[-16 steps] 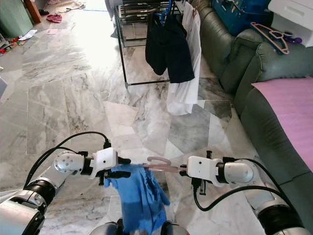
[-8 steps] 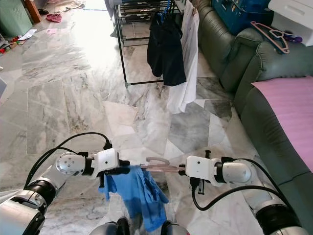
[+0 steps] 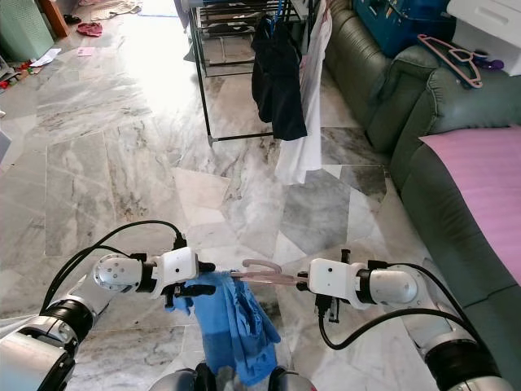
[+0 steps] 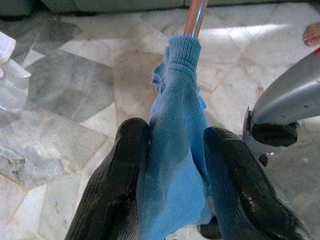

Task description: Hang hanger

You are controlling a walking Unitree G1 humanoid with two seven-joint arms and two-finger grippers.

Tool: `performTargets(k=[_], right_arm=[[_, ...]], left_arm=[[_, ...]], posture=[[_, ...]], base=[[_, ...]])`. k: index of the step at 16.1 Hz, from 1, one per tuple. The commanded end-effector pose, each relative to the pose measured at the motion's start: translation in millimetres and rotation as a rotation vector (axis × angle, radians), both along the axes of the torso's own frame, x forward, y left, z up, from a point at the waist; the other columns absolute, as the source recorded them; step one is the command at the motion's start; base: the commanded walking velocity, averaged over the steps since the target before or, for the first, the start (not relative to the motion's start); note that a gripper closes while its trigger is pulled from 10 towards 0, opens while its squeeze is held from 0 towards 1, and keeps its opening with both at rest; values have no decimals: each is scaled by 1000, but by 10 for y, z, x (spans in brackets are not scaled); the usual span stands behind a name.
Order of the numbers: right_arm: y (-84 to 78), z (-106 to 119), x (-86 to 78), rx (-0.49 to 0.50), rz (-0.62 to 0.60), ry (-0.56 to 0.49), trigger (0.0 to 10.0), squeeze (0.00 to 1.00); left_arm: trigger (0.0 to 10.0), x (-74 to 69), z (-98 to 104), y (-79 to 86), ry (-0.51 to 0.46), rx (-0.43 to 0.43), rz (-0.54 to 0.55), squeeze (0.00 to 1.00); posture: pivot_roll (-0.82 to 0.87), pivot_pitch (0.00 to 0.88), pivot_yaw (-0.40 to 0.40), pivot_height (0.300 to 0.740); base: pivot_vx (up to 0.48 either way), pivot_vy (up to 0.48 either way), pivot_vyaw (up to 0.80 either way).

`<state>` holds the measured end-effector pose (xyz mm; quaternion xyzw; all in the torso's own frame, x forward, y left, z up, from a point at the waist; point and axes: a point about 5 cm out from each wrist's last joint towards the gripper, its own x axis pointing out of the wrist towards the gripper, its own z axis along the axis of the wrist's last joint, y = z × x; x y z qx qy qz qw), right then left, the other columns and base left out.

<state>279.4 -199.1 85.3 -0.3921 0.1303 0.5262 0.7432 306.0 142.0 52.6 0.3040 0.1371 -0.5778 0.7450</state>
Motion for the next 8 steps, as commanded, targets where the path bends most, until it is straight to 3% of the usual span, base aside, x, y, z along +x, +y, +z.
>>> performTargets(k=[1,3,4,5,6,8], right_arm=[[47,90,43,26,18,-42,10000,0],[80,112,44,40,33,-37,10000,0],[100,123,33,52,48,-26,10000,0],[111,129,24,61,56,-16,10000,0],[111,136,24,59,57,-21,10000,0],[109,141,33,59,54,-24,10000,0]], left_arm=[[10000,-5,-24,46,12,50,-8,1000],[10000,15,-16,48,8,60,4,1000],[10000,35,-7,45,-5,74,12,106],[10000,50,-3,46,-14,86,21,106],[10000,61,12,31,-16,74,24,0],[10000,63,13,24,-20,79,18,0]], posture=[[-247,173,32,740],[-246,175,33,740],[-247,175,33,740],[-247,175,33,740],[-247,175,33,740],[-247,174,35,740]], base=[[0,0,0],[0,0,0],[0,0,0],[0,0,0],[0,0,0],[0,0,0]])
